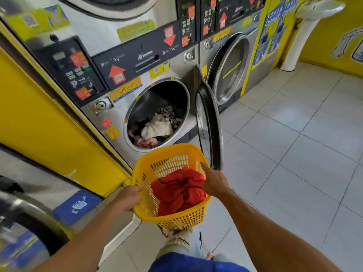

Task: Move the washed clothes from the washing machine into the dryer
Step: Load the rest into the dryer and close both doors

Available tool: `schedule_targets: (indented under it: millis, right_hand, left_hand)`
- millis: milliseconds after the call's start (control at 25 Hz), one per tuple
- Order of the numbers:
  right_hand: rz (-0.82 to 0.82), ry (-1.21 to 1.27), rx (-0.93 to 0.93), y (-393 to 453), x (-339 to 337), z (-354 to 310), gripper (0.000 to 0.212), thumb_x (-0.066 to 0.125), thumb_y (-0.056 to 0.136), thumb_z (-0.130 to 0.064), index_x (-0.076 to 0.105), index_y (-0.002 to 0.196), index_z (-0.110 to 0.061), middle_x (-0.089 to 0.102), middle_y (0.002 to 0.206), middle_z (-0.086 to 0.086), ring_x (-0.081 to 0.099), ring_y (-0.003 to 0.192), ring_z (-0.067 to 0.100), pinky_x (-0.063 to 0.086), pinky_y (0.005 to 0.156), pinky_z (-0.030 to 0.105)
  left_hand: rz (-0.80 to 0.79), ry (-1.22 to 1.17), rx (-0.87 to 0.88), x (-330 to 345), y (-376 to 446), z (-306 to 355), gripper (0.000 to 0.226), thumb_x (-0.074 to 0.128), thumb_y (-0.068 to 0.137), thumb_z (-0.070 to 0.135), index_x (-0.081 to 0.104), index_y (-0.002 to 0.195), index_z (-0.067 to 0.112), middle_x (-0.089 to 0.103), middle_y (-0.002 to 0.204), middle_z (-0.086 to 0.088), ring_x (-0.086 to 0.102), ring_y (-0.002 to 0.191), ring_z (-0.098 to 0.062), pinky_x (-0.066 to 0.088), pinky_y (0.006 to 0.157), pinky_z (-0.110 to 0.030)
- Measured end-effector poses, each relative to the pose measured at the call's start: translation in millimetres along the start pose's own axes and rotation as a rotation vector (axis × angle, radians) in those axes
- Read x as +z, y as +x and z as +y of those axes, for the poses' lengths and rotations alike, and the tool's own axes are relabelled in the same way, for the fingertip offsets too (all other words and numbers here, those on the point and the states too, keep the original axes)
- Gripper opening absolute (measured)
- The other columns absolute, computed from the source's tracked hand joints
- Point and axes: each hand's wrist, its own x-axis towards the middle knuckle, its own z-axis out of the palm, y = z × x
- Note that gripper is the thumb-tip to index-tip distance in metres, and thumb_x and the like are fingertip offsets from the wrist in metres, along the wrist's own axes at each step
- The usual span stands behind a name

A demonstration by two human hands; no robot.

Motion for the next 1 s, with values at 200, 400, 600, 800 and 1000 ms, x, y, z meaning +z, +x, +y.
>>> schedule_targets:
  millis: [200, 400, 600, 800, 1000]
  right_hand:
    - [-0.046, -0.044, -0.097, 55, 15, -11, 0.071, 0.059, 0.091, -0.033, 0.022, 0.151, -0.034, 0.065, 0.122, 0.011, 0.064, 0.104, 0.03, 0.054, 0.08, 0.042]
    - [-0.123, -0.123, -0.173, 136, 24, -29, 0.067, 0.055, 0.09, -0.019, 0.025, 0.149, -0.03, 0.065, 0.118, 0.013, 0.064, 0.099, 0.031, 0.054, 0.072, 0.039]
    - [-0.172, -0.173, -0.214, 229, 10, -50, 0.066, 0.054, 0.089, -0.023, 0.026, 0.148, -0.031, 0.064, 0.121, 0.015, 0.063, 0.106, 0.035, 0.055, 0.082, 0.042]
    - [-0.213, -0.175, -0.205, 274, 0, -58, 0.067, 0.053, 0.089, -0.033, 0.023, 0.149, -0.033, 0.065, 0.122, 0.014, 0.062, 0.11, 0.037, 0.053, 0.081, 0.042]
    - [-0.302, -0.193, -0.279, 303, 2, -69, 0.074, 0.048, 0.084, -0.028, 0.021, 0.153, -0.027, 0.063, 0.122, 0.022, 0.061, 0.11, 0.04, 0.048, 0.077, 0.037]
  left_hand:
    - [0.023, -0.065, -0.117, 8, 41, -24, 0.049, 0.069, 0.082, 0.014, 0.061, 0.13, 0.021, 0.057, 0.139, -0.009, 0.064, 0.109, -0.026, 0.055, 0.084, -0.032]
    - [0.019, -0.136, -0.211, -2, 107, -28, 0.049, 0.061, 0.082, 0.002, 0.063, 0.127, 0.02, 0.061, 0.131, -0.012, 0.065, 0.097, -0.025, 0.051, 0.062, -0.026]
    - [0.064, -0.135, -0.218, -33, 167, -1, 0.046, 0.056, 0.086, 0.002, 0.064, 0.127, 0.022, 0.065, 0.122, -0.011, 0.064, 0.08, -0.021, 0.052, 0.064, -0.028]
    - [0.089, -0.193, -0.24, -55, 196, 16, 0.06, 0.051, 0.087, -0.001, 0.05, 0.141, 0.026, 0.06, 0.129, -0.015, 0.059, 0.067, -0.023, 0.042, 0.049, -0.024]
    - [0.096, -0.126, -0.258, -66, 204, 14, 0.067, 0.051, 0.089, 0.003, 0.035, 0.149, 0.027, 0.051, 0.142, -0.013, 0.065, 0.098, -0.029, 0.04, 0.052, -0.022]
